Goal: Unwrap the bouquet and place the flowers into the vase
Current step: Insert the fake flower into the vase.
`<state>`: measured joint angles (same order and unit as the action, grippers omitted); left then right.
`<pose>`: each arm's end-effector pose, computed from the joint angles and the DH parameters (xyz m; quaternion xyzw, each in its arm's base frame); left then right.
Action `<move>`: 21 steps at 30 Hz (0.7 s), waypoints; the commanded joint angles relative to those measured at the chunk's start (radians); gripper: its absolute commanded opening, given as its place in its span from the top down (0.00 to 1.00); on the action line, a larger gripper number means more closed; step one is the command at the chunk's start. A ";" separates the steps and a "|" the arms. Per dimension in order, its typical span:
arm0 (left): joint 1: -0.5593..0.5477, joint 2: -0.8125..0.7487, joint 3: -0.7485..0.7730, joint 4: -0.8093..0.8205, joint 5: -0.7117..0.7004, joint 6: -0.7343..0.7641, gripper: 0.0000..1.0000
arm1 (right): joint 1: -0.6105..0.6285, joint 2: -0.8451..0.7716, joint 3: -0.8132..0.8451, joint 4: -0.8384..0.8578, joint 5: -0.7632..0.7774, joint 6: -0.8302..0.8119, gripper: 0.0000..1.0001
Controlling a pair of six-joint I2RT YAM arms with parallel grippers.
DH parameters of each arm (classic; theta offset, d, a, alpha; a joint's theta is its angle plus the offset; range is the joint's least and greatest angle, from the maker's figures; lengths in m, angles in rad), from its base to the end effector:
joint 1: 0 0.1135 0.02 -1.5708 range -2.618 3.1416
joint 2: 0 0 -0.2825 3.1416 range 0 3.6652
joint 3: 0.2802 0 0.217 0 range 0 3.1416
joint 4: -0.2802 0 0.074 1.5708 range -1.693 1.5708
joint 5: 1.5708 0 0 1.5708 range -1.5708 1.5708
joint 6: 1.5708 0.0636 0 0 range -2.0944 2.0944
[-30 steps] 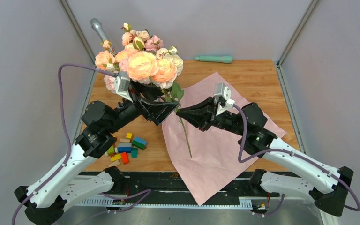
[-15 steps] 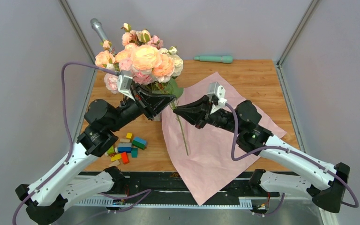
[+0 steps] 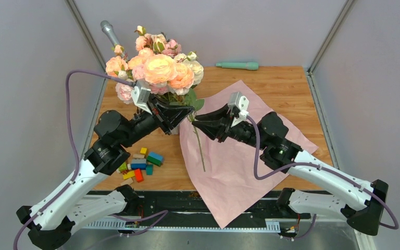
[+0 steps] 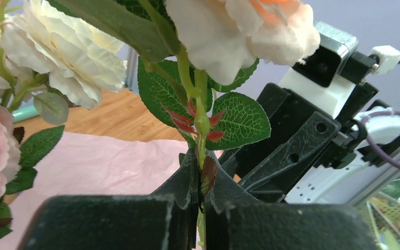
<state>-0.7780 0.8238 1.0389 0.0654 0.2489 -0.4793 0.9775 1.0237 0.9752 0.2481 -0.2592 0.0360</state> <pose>0.0954 -0.1160 0.4615 0.1869 0.5753 -0.5266 0.5974 0.1078 0.1891 0.4315 -0.3739 0.5142 0.4441 0.6314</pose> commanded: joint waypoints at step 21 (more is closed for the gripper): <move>-0.001 -0.152 0.005 -0.095 -0.280 0.637 1.00 | -0.085 -0.204 -0.182 -0.044 0.527 0.001 0.03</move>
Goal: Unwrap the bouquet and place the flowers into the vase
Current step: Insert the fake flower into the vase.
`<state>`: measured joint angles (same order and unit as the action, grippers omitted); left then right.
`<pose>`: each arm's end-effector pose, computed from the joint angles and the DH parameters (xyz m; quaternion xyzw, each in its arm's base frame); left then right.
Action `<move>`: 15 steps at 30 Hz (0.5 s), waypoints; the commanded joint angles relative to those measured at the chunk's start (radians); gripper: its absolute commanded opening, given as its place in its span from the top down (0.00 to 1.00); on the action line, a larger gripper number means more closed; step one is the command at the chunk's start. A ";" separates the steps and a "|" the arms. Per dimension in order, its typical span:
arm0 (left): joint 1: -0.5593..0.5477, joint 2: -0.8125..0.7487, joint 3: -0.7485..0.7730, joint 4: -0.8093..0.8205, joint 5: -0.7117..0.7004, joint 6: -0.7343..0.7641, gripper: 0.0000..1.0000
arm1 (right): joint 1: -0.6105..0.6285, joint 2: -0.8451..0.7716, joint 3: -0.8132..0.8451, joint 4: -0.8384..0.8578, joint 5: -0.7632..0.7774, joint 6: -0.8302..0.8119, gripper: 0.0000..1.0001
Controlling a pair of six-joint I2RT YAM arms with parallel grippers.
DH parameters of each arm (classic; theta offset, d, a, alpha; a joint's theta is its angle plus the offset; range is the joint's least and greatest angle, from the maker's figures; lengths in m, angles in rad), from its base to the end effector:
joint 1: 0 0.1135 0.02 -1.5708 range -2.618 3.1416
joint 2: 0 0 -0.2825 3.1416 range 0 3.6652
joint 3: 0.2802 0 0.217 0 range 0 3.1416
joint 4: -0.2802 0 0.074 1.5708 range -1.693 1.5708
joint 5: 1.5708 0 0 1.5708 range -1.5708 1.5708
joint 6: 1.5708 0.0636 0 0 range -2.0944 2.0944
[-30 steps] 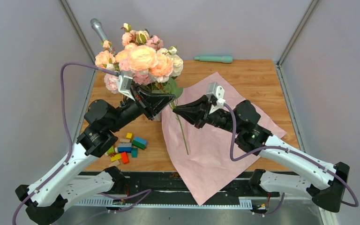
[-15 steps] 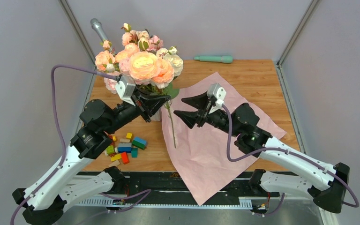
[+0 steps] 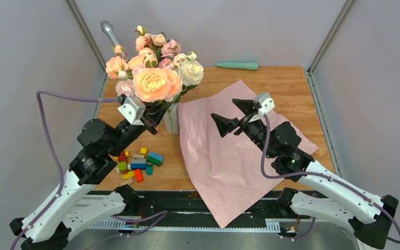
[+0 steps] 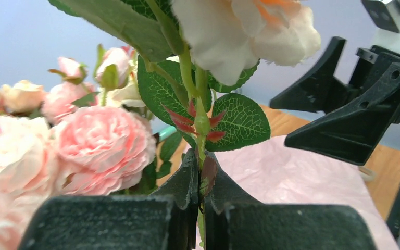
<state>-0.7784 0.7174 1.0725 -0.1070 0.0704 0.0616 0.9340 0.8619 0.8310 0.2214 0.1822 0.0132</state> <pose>0.0788 -0.0840 0.4617 0.2756 0.5491 -0.2969 0.7310 0.1166 0.1382 0.4073 -0.2188 0.5992 0.2987 0.7098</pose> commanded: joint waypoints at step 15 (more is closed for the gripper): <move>0.000 -0.146 -0.192 0.475 -0.303 0.179 1.00 | -0.142 -0.082 -0.173 0.049 0.062 0.107 0.01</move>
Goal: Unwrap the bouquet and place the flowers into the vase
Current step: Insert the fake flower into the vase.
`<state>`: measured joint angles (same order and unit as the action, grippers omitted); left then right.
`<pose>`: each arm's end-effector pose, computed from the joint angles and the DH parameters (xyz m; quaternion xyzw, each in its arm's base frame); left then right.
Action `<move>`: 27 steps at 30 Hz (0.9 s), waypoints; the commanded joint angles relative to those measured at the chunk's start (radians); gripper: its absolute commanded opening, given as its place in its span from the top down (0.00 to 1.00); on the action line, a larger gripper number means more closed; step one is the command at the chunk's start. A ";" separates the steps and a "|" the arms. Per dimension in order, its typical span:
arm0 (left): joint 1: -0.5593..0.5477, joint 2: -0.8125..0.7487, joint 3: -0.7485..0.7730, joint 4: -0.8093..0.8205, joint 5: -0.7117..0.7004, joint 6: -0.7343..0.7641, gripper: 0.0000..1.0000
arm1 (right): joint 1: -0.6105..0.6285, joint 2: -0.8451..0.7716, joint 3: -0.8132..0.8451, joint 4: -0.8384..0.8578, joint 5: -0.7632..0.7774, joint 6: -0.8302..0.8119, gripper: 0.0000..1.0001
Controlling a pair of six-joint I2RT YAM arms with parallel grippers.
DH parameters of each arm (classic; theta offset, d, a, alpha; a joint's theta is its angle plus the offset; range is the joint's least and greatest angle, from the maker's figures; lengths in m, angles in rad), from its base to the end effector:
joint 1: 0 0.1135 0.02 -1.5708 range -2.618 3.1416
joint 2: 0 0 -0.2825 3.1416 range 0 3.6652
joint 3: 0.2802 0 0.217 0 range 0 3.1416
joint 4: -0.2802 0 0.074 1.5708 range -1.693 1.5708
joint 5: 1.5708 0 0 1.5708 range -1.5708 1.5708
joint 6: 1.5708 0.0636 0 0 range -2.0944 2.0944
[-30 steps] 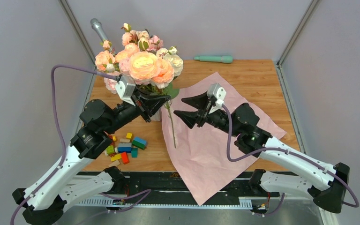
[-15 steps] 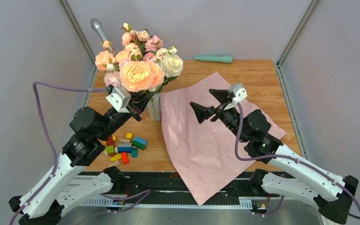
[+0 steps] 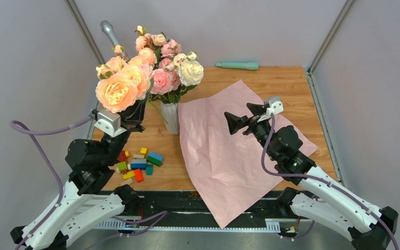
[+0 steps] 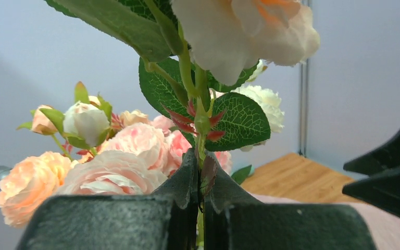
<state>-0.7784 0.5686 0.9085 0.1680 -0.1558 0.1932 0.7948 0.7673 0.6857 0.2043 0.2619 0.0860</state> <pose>0.0625 -0.0478 0.4583 0.1766 0.4781 -0.2101 0.8343 0.1265 0.1054 0.3690 -0.1362 0.6499 0.2384 0.7087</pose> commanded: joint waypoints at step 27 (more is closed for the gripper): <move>-0.001 0.131 -0.089 0.536 -0.145 0.168 1.00 | -0.002 0.039 -0.078 0.118 -0.069 0.058 0.02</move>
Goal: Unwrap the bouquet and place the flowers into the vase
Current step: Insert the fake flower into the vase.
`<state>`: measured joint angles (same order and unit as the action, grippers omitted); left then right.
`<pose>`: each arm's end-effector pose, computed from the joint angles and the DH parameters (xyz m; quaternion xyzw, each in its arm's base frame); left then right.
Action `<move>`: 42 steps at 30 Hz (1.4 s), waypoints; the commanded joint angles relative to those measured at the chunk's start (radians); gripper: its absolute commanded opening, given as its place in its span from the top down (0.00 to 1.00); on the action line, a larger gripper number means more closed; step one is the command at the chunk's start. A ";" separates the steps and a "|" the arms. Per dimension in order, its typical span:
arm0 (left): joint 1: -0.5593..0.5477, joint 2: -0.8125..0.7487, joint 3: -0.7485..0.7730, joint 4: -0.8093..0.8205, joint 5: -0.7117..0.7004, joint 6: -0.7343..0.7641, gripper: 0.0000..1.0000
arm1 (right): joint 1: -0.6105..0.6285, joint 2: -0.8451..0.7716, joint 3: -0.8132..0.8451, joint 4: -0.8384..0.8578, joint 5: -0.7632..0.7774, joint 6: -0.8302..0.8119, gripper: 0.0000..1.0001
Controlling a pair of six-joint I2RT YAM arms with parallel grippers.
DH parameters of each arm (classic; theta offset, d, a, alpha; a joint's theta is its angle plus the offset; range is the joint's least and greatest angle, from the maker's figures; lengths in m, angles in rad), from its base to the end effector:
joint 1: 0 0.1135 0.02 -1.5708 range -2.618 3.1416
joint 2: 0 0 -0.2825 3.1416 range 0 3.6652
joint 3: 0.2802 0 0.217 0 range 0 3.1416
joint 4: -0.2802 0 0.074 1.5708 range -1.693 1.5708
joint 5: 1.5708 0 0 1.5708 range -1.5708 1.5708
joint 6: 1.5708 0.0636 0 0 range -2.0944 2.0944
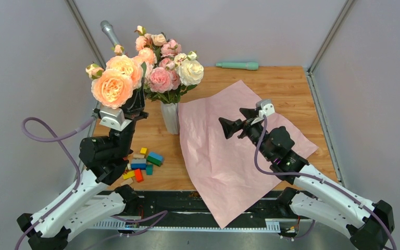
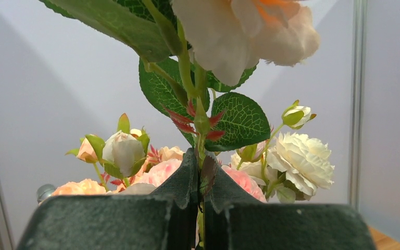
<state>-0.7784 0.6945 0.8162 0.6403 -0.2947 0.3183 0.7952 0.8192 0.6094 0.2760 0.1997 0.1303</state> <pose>0.0843 -0.0572 0.4723 0.0877 0.4025 -0.1511 0.8986 0.1348 0.1194 0.3442 -0.1531 0.6664 0.2634 0.6805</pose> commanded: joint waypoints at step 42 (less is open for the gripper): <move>-0.001 -0.020 -0.181 0.057 -0.069 -0.010 1.00 | -0.005 -0.027 -0.011 0.024 0.002 0.021 0.02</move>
<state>-0.7784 0.6720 0.6605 0.7444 -0.3416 0.3393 0.7948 0.7856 0.5880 0.2813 0.2012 0.1310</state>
